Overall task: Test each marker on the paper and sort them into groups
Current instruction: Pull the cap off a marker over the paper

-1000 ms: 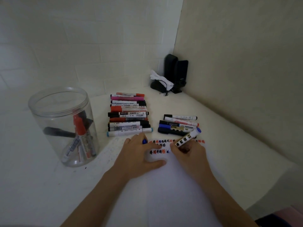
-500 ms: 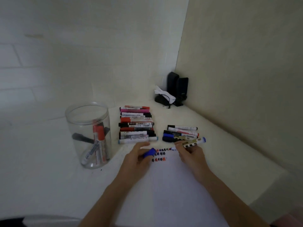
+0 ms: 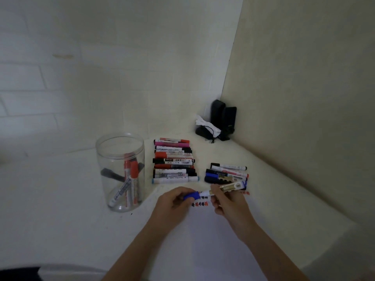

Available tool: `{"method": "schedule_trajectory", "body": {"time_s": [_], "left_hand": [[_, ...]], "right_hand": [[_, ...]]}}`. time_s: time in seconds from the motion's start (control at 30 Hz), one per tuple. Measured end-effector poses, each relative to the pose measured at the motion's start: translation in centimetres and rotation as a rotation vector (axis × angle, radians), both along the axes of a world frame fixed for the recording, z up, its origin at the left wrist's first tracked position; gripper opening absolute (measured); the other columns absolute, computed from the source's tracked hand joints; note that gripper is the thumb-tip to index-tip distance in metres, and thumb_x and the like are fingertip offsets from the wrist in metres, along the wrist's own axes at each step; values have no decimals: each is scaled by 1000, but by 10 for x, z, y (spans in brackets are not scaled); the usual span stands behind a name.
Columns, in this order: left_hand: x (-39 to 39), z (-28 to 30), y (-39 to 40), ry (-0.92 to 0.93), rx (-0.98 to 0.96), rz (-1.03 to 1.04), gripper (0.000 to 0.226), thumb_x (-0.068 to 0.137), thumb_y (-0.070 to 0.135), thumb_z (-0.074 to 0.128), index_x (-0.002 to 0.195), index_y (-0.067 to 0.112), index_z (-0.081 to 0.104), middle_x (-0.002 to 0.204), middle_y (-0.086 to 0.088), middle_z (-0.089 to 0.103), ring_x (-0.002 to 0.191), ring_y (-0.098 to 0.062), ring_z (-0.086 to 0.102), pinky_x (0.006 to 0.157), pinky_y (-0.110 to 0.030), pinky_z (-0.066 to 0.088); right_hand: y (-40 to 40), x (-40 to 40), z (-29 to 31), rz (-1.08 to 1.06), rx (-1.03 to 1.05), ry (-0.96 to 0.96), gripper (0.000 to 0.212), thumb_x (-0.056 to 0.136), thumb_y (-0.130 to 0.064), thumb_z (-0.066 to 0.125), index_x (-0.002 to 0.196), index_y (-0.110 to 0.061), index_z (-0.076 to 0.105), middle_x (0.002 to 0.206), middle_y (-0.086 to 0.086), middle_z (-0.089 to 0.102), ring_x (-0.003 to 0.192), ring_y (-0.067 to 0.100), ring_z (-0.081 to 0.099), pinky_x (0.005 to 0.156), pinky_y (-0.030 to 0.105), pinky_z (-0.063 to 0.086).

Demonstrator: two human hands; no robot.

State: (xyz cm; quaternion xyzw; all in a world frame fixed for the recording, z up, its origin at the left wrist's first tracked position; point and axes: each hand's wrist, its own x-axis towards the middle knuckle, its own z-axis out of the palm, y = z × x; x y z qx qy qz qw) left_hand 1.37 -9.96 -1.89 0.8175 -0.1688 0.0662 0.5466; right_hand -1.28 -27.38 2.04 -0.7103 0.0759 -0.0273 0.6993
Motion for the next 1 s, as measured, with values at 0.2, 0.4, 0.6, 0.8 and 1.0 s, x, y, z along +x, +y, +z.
{"method": "schedule_trajectory", "body": {"time_s": [0.2, 0.4, 0.6, 0.8, 1.0], "left_hand": [[4, -2, 4, 0, -90, -49, 20, 90, 13, 63, 105, 25, 70, 95, 11, 71, 83, 0, 63, 76, -11, 47], [3, -3, 7, 11, -161, -14, 22, 88, 9, 66, 99, 29, 69, 93, 13, 70, 85, 3, 63, 75, -8, 46], [2, -2, 7, -30, -120, -7, 22, 88, 12, 67, 102, 28, 70, 97, 16, 69, 91, 3, 62, 80, -6, 44], [0, 4, 6, 71, -297, 35, 19, 84, 6, 69, 99, 18, 70, 88, 12, 72, 83, 1, 65, 74, -10, 47], [-2, 7, 6, 106, -444, 91, 22, 83, 0, 69, 98, 15, 68, 88, 10, 73, 84, -3, 67, 76, -12, 49]], "right_hand": [[14, 0, 0, -8, -20, -6, 22, 88, -27, 69, 86, -6, 70, 68, 5, 66, 62, 10, 58, 58, 22, 49], [29, 4, -5, -67, 16, 30, 24, 86, -29, 71, 81, -5, 70, 60, 0, 62, 58, 8, 56, 62, 22, 50], [31, -1, -3, -56, 179, 125, 22, 85, -27, 72, 80, -6, 67, 62, 3, 60, 56, 8, 53, 57, 21, 47], [5, -9, 16, 18, 177, 181, 30, 83, -39, 70, 93, -11, 75, 81, 9, 72, 72, 15, 63, 68, 29, 51], [-20, -16, 24, 192, -413, 13, 10, 87, -26, 70, 94, -25, 77, 71, -3, 71, 67, 6, 61, 64, 18, 48]]}}
